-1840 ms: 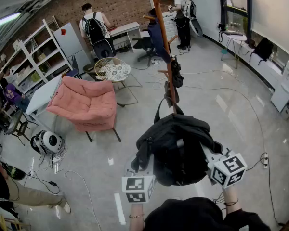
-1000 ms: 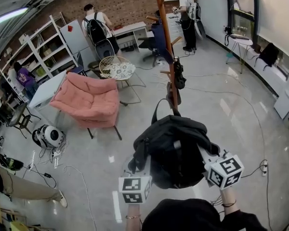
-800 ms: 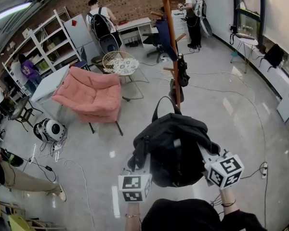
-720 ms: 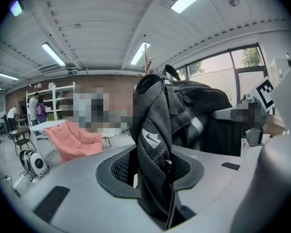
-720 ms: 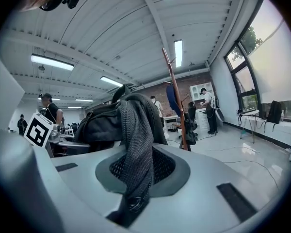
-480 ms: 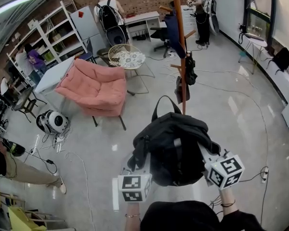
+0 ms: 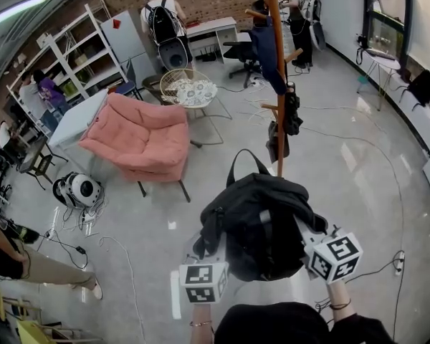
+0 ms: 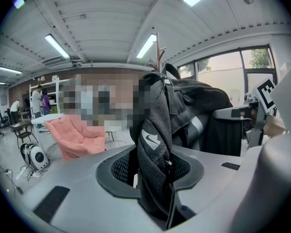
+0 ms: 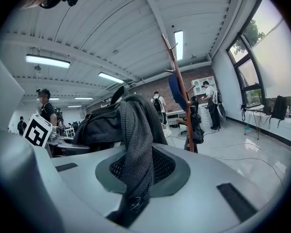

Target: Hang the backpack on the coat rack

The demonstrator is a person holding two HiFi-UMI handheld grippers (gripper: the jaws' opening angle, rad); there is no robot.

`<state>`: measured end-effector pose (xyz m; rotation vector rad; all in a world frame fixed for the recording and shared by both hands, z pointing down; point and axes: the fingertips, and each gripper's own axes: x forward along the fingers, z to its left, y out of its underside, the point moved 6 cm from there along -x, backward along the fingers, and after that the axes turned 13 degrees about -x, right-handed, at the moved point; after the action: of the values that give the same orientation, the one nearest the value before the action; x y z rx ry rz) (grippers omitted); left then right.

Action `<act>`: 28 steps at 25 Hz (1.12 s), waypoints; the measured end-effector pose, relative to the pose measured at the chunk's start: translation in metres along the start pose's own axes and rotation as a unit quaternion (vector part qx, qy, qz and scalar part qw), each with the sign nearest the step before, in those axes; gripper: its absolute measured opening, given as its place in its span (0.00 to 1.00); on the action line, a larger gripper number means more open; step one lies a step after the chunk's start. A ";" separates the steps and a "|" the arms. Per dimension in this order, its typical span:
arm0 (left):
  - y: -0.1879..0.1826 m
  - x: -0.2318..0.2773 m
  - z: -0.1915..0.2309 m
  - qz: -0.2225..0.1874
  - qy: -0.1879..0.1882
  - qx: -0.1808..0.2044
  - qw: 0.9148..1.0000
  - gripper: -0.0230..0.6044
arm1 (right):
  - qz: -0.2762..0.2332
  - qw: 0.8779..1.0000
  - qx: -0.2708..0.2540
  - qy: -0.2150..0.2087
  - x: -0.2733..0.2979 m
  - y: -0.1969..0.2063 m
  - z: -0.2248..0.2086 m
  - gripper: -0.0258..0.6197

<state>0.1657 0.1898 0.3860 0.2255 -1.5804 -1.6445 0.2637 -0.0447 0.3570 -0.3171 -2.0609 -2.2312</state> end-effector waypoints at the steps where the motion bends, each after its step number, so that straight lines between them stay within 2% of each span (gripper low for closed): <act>1: -0.004 0.008 0.006 0.002 0.003 0.000 1.000 0.27 | 0.001 1.000 0.001 0.003 0.009 -0.001 -0.002 0.10; 20: -0.072 0.136 0.128 0.020 0.056 0.001 0.998 0.26 | 0.013 0.998 0.022 0.055 0.176 -0.020 -0.007 0.10; 28: -0.091 0.161 0.151 0.013 0.065 0.004 0.998 0.26 | 0.007 0.998 0.019 0.063 0.209 -0.030 -0.010 0.10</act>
<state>-0.0723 0.1863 0.3983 0.3093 -1.4854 -1.5721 0.0532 -0.0362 0.3706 -0.1827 -2.0269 -2.1419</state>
